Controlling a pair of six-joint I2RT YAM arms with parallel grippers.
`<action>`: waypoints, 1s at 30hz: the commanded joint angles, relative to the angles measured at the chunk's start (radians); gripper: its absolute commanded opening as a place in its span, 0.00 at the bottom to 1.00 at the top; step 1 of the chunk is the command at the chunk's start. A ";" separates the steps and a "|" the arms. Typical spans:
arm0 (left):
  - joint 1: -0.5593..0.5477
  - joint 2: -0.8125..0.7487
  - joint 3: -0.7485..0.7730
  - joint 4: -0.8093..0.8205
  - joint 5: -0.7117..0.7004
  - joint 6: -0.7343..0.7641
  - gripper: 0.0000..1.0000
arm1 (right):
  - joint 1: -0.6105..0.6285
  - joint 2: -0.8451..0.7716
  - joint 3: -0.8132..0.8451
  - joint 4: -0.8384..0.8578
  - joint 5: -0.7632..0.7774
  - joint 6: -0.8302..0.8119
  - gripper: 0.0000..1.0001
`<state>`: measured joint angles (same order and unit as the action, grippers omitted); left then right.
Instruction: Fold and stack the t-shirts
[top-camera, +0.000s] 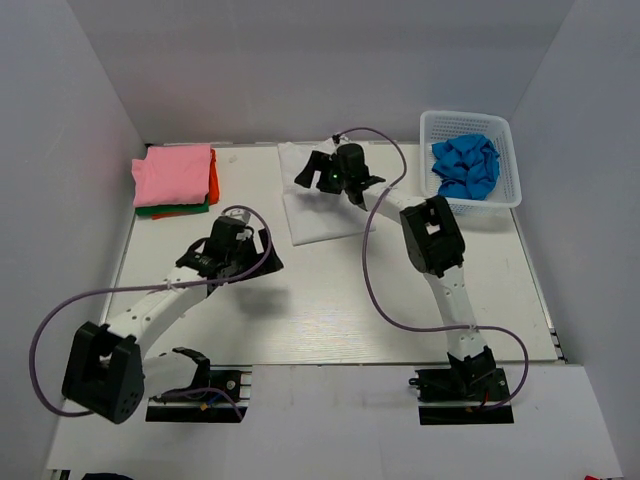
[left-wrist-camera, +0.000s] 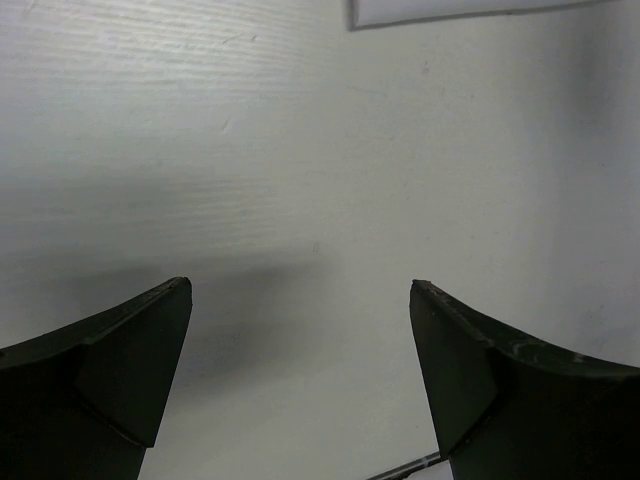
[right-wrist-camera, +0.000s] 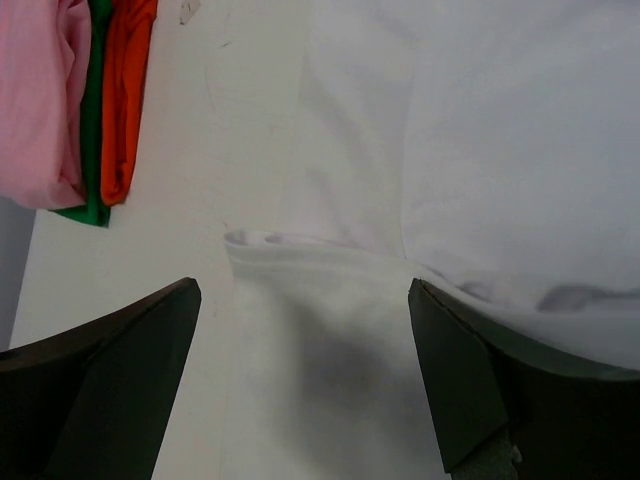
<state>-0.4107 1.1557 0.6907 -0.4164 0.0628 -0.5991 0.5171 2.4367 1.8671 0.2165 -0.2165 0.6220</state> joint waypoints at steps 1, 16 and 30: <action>0.000 0.070 0.076 0.111 0.084 0.047 1.00 | -0.008 -0.211 -0.090 0.034 0.045 -0.097 0.90; -0.039 0.496 0.294 0.202 0.060 0.153 0.96 | -0.143 -0.478 -0.474 -0.215 0.077 -0.203 0.90; -0.048 0.677 0.375 0.260 0.032 0.162 0.58 | -0.157 -0.510 -0.721 -0.243 0.058 -0.156 0.88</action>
<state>-0.4538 1.8004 1.0317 -0.1745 0.1116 -0.4519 0.3603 1.9152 1.1675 -0.0116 -0.1513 0.4416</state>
